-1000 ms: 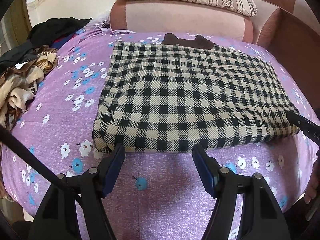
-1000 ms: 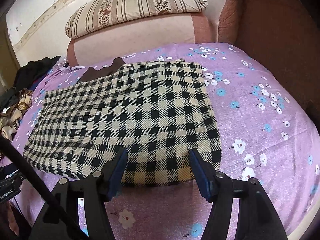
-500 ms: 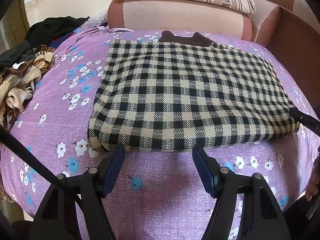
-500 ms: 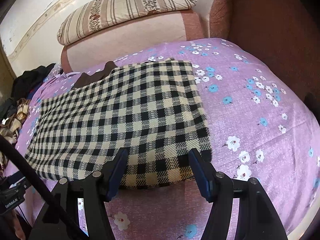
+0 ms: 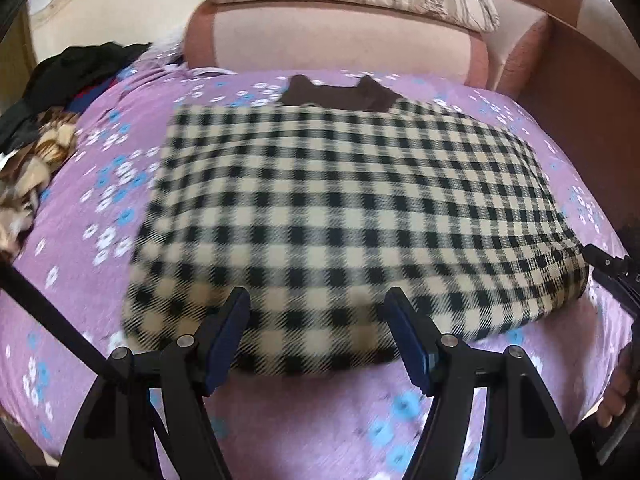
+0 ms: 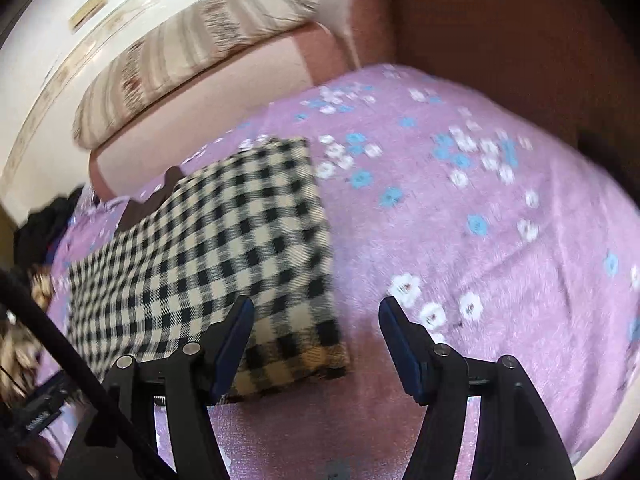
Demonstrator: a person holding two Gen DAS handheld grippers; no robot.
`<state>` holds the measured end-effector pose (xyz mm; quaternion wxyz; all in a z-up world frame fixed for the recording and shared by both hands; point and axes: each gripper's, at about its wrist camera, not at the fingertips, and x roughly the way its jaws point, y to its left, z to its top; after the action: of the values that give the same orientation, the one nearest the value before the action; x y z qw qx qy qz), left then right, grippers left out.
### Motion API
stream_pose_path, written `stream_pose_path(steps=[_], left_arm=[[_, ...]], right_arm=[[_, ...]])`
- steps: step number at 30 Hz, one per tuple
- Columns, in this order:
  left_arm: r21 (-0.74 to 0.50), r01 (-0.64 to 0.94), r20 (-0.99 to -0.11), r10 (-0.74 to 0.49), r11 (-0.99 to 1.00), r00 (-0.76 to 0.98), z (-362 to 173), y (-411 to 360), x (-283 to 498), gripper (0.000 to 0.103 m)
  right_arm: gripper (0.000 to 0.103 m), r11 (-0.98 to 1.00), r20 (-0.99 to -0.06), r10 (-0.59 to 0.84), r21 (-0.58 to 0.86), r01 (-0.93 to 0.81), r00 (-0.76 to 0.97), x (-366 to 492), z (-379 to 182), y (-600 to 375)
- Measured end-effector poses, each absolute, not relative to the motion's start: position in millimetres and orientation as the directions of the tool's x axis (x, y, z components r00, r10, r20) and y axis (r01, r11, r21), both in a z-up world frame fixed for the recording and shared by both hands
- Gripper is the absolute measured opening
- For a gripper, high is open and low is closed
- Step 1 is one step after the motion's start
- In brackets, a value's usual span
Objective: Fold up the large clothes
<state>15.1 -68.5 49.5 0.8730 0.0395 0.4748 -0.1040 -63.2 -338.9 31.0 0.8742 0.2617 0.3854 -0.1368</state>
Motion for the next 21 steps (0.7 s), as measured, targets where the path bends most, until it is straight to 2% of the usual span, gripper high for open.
stream_pose_path(steps=[6, 15, 21], left_arm=[[-0.013, 0.242, -0.859, -0.135, 0.97, 0.494, 24.2, -90.3, 25.0, 0.069], [0.005, 0.28, -0.849, -0.144, 0.96, 0.508, 12.7, -90.8, 28.9, 0.069], [0.02, 0.282, -0.842, -0.135, 0.959, 0.522, 8.5, -92.8, 30.7, 0.07]], right_arm=[[0.07, 0.74, -0.752, 0.059, 0.475, 0.477, 0.657, -65.6, 6.4, -360.6], [0.072, 0.742, -0.745, 0.021, 0.459, 0.489, 0.667, -65.6, 5.0, -361.3], [0.072, 0.653, -0.704, 0.067, 0.567, 0.503, 0.707, -99.7, -0.5, -350.9]])
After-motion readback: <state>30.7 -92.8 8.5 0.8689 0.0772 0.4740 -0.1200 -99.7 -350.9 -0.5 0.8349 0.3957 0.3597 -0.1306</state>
